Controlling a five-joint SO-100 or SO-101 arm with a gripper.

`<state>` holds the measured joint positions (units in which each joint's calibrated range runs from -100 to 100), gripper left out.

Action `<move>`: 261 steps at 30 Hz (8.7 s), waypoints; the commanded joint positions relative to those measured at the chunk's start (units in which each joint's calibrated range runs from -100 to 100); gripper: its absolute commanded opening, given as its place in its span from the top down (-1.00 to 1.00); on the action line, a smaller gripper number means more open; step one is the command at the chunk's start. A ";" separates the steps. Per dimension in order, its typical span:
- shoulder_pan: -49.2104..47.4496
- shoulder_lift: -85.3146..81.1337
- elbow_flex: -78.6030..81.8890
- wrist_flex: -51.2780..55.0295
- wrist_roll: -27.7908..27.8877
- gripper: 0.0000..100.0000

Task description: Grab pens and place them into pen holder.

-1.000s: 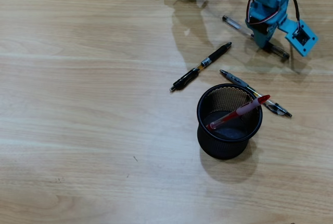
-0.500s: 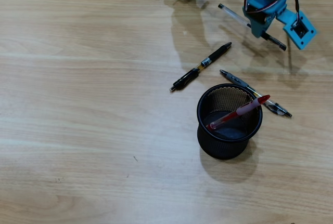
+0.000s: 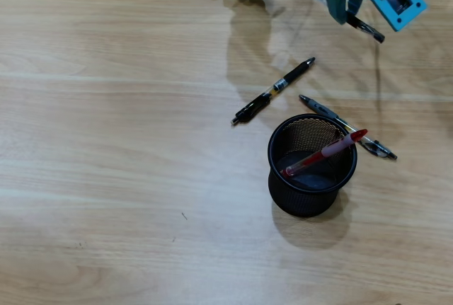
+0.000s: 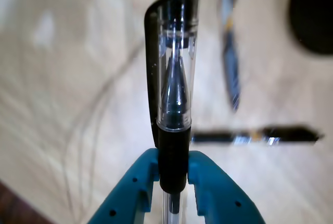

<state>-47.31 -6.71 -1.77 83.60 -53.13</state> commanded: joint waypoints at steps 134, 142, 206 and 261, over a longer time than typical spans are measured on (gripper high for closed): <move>9.59 31.55 -13.70 -12.39 12.66 0.53; 5.93 38.43 -13.61 -15.31 10.10 0.53; 13.52 3.19 -23.47 -44.74 1.88 0.96; 26.69 5.65 31.28 -103.14 0.25 0.60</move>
<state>-20.06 -0.08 32.48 -18.26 -52.72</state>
